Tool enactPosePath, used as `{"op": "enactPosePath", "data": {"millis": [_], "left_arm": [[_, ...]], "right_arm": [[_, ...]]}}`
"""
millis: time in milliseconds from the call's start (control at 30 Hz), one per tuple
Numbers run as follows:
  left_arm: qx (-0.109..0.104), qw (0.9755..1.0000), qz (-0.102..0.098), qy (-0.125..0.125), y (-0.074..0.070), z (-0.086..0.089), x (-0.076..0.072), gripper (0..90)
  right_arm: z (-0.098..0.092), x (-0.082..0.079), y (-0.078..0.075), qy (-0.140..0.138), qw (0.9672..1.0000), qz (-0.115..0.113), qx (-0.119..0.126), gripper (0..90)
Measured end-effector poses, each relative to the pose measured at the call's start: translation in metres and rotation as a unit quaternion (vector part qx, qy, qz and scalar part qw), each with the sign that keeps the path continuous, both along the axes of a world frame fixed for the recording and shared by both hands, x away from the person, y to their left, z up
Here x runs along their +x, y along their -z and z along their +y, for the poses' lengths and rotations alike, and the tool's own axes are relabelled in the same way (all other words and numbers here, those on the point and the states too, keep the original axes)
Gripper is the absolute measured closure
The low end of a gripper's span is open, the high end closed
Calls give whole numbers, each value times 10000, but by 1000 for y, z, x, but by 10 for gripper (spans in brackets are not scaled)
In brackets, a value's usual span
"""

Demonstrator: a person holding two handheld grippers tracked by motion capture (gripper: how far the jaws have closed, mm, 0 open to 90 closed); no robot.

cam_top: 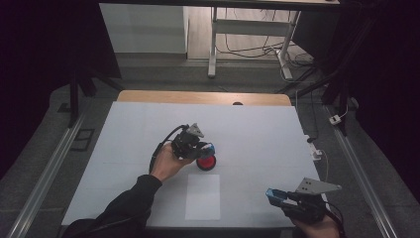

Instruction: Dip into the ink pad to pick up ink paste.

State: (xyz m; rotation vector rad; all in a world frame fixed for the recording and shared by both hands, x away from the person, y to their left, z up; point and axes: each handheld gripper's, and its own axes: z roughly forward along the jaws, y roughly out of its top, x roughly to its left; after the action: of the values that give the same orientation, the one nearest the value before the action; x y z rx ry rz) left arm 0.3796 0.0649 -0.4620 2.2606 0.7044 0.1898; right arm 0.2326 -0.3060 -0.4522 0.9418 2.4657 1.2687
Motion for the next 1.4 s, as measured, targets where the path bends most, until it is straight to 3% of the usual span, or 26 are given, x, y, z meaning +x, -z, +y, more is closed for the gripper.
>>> {"op": "enactPosePath", "data": {"millis": [300, 933, 1400], "left_arm": [[236, 9997, 89, 74, 7, -7, -1, 705], [309, 9989, 355, -43, 24, -7, 6, 705], [387, 9987, 342, -19, 25, -8, 5, 710]], "right_arm": [[0, 0, 0, 0, 10000, 0, 5, 680], [0, 0, 0, -4, 10000, 9, 13, 680], [0, 0, 0, -12, 10000, 18, -22, 680]]}}
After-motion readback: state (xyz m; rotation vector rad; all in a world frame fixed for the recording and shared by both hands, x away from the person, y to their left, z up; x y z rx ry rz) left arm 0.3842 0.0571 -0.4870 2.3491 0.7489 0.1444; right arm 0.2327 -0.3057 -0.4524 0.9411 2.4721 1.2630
